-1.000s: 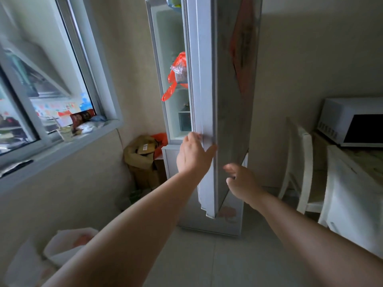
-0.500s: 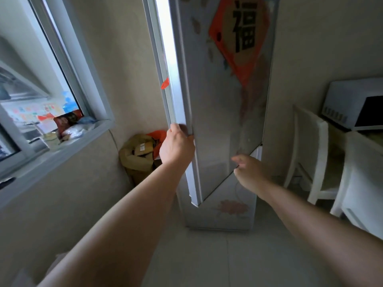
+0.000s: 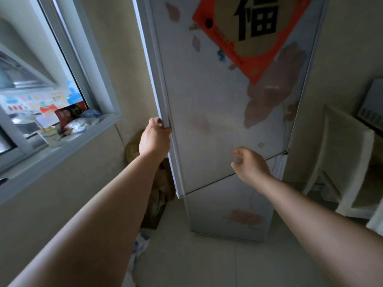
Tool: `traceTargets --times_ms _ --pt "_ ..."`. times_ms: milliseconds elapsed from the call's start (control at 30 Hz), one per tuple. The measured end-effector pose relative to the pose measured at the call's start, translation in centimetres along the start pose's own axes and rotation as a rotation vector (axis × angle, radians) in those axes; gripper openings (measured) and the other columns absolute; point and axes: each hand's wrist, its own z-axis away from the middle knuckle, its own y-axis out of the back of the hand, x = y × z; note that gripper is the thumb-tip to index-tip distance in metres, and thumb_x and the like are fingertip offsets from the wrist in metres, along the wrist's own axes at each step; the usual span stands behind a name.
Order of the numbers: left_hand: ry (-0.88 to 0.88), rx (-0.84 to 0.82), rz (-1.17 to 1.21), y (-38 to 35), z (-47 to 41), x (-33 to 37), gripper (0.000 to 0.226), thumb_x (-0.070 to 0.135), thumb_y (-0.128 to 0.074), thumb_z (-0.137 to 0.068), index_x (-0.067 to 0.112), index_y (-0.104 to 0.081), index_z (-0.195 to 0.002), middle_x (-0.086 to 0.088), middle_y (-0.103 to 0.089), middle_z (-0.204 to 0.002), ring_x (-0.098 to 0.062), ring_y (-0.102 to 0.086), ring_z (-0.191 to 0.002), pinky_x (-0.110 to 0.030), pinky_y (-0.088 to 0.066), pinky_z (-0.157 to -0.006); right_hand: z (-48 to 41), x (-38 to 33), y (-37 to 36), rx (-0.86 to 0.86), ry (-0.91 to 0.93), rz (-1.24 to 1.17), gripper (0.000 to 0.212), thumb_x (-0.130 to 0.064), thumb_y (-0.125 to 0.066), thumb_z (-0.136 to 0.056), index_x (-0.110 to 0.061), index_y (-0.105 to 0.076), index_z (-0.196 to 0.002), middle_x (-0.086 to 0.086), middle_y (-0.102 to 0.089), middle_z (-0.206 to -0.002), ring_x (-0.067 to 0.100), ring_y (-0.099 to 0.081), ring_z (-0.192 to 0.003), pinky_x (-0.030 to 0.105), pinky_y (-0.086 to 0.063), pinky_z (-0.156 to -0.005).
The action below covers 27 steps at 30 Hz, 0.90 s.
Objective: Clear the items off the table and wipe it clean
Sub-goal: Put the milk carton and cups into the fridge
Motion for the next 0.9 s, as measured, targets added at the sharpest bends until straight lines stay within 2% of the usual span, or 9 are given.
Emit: traceTargets --times_ms 67,167,200,267,300,367,500,633,900 --pt "0.045 0.014 0.033 -0.7 -1.8 -0.6 0.021 0.027 -0.054 -0.091 0.015 -0.053 -0.108 0.0 -0.054 -0.096 -0.026 -0.052 -0.088 -0.029 -0.037 -0.065 -2.5 -0.1 -0.2 -0.005 -0.006 -0.012 0.038 -0.017 -0.057 -0.089 -0.025 -0.055 -0.126 -0.003 -0.058 -0.13 0.021 -0.055 -0.116 0.027 -0.041 -0.094" --pt "0.14 0.198 0.056 -2.1 -3.1 -1.5 0.023 0.031 -0.058 -0.088 0.016 -0.057 -0.105 -0.004 -0.059 -0.102 -0.03 -0.055 -0.104 -0.033 -0.041 -0.076 -6.2 -0.6 -0.8 -0.004 0.033 -0.024 0.038 -0.014 -0.058 -0.087 -0.024 -0.057 -0.124 -0.004 -0.058 -0.131 0.019 -0.055 -0.118 0.026 -0.042 -0.097" --pt "0.097 0.283 -0.002 -2.5 -2.8 -1.7 0.027 0.03 -0.06 -0.088 0.016 -0.055 -0.111 -0.006 -0.057 -0.115 -0.03 -0.05 -0.114 -0.036 -0.039 -0.085 -7.0 -0.8 -0.9 -0.007 0.039 -0.022 0.037 -0.015 -0.059 -0.087 -0.025 -0.058 -0.123 -0.005 -0.058 -0.131 0.018 -0.055 -0.118 0.026 -0.042 -0.096" --pt "-0.177 0.344 -0.177 -3.5 -2.3 -1.7 0.051 0.027 -0.062 -0.088 0.016 -0.043 -0.135 -0.007 -0.038 -0.146 -0.027 -0.031 -0.134 -0.036 -0.028 -0.107 -8.6 -1.3 -1.4 -0.02 0.057 -0.032 0.035 -0.016 -0.058 -0.088 -0.025 -0.058 -0.122 -0.007 -0.058 -0.13 0.017 -0.054 -0.119 0.025 -0.042 -0.096" --pt "-0.322 0.281 -0.298 -4.0 -2.3 -1.6 0.063 0.026 -0.06 -0.09 0.016 -0.032 -0.145 -0.006 -0.024 -0.156 -0.026 -0.019 -0.142 -0.037 -0.017 -0.115 -9.3 -1.5 -1.6 -0.027 0.068 -0.039 0.034 -0.016 -0.059 -0.088 -0.026 -0.059 -0.121 -0.007 -0.058 -0.13 0.016 -0.054 -0.119 0.025 -0.042 -0.097" --pt "-0.516 0.071 -0.556 -5.1 -3.4 -1.5 0.077 0.021 -0.056 -0.091 0.02 -0.012 -0.153 -0.004 0.0 -0.162 -0.023 0.002 -0.148 -0.042 -0.001 -0.12 -10.3 -2.0 -2.1 -0.038 0.069 -0.046 0.034 -0.015 -0.058 -0.088 -0.028 -0.059 -0.119 -0.008 -0.059 -0.129 0.015 -0.054 -0.119 0.027 -0.042 -0.099" --pt "-0.506 -0.196 -0.685 -6.9 -7.4 -1.6 0.083 0.021 -0.054 -0.094 0.025 0.002 -0.154 0.0 0.023 -0.159 -0.022 0.017 -0.147 -0.054 0.0 -0.119 -11.9 -2.9 -2.7 -0.027 0.078 -0.031 0.037 -0.013 -0.056 -0.088 -0.025 -0.057 -0.122 -0.007 -0.058 -0.129 0.016 -0.054 -0.117 0.024 -0.041 -0.094" --pt "-0.491 -0.239 -0.705 -8.7 -10.9 -2.2 0.082 0.027 -0.052 -0.096 0.028 0.007 -0.153 -0.001 0.034 -0.154 -0.023 0.024 -0.145 -0.057 -0.001 -0.118 -13.2 -3.0 -2.5 0.055 0.066 -0.036 0.035 -0.015 -0.057 -0.088 -0.026 -0.059 -0.121 -0.008 -0.059 -0.127 0.016 -0.057 -0.112 0.019 -0.039 -0.087" --pt "-0.476 -0.297 -0.572 -12.9 -17.1 -1.8 0.085 0.031 -0.053 -0.096 0.029 0.01 -0.153 -0.006 0.039 -0.152 -0.029 0.023 -0.145 -0.057 0.001 -0.116 -15.2 -2.8 -2.8 0.213 -0.069 0.003 0.033 -0.014 -0.059 -0.086 -0.024 -0.062 -0.117 -0.008 -0.062 -0.124 0.012 -0.055 -0.117 0.021 -0.039 -0.096"
